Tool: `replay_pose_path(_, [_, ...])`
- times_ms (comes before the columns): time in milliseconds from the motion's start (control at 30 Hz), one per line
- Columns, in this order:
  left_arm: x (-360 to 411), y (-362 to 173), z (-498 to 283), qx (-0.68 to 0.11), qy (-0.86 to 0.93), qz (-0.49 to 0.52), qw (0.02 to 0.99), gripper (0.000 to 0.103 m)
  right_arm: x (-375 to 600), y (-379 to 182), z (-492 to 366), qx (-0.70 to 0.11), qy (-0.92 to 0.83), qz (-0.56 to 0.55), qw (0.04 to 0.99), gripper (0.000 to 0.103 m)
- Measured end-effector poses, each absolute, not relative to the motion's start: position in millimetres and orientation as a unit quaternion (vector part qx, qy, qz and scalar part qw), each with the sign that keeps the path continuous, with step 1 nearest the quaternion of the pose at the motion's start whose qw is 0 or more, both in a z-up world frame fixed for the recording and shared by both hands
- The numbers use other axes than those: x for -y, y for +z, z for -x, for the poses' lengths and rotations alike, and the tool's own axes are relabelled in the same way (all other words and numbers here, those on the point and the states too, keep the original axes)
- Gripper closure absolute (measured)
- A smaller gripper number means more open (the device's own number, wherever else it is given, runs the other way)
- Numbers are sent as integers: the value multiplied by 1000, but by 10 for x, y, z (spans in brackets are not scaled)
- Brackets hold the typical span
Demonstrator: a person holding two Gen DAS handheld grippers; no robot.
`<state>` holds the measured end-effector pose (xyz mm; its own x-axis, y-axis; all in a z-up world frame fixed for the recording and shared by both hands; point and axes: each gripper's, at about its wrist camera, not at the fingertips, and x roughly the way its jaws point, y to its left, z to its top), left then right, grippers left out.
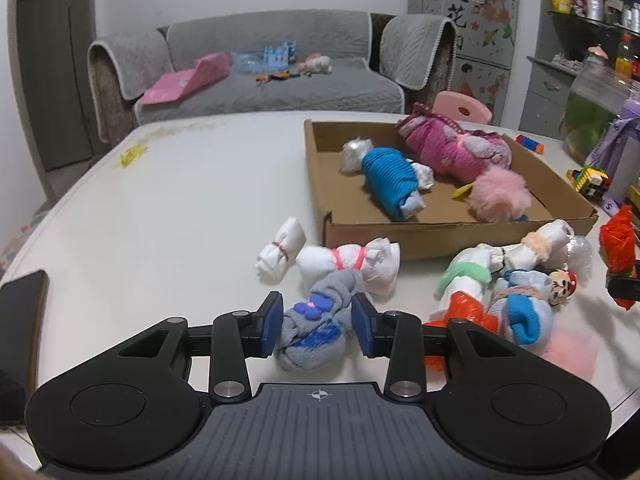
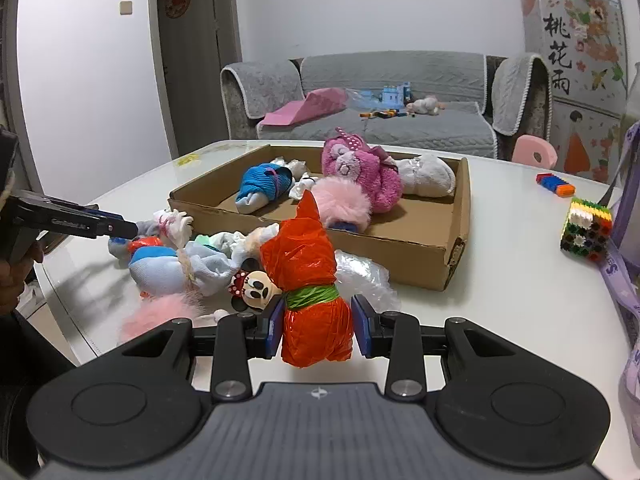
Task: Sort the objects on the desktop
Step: 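Grasp the grey rolled sock with the left tool while the right tool grasps the orange-wrapped bundle, then lift and carry the grey sock and orange bundle over the cardboard tray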
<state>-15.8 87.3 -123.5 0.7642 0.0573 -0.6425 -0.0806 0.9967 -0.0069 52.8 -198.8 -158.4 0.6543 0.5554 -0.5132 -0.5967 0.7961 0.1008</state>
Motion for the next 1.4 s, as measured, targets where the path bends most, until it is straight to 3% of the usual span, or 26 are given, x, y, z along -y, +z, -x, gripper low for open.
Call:
replay_pose_path(100, [-931,-1253,119,-345,36,29,938,47,1989,-1588,-534,-270,316,39,909,70])
replay_pose_path(167, [-959,-1291,75,-354,35,32,934,32,1990,-1587,-535,-270,317,39,908,70])
replay_pose_path(200, [-965,-1310,62,-359,33,32,932,31,1995,-1585,-534,-270,317,39,908,70])
replay_pose_path(300, [-940,-1367,3,-375,29,20,926,39,1998,-1580,-534,-269,318,39,908,70])
replay_pose_path(367, [-895,-1427,-29,-391,23,12,920,55,1999,-1583,-538,-270,318,39,908,70])
replay_pose_path(467, [-850,-1428,10,-389,20,7,921,61,2009,-1575,-534,-271,319,39,908,70])
replay_pose_path(900, [-690,-873,264,-331,28,-27,943,62,2105,-1468,-547,-250,316,20,915,70])
replay_pose_path(1400, [-502,-585,-266,-301,6,-36,953,62,2253,-1044,-916,-203,306,-13,930,70])
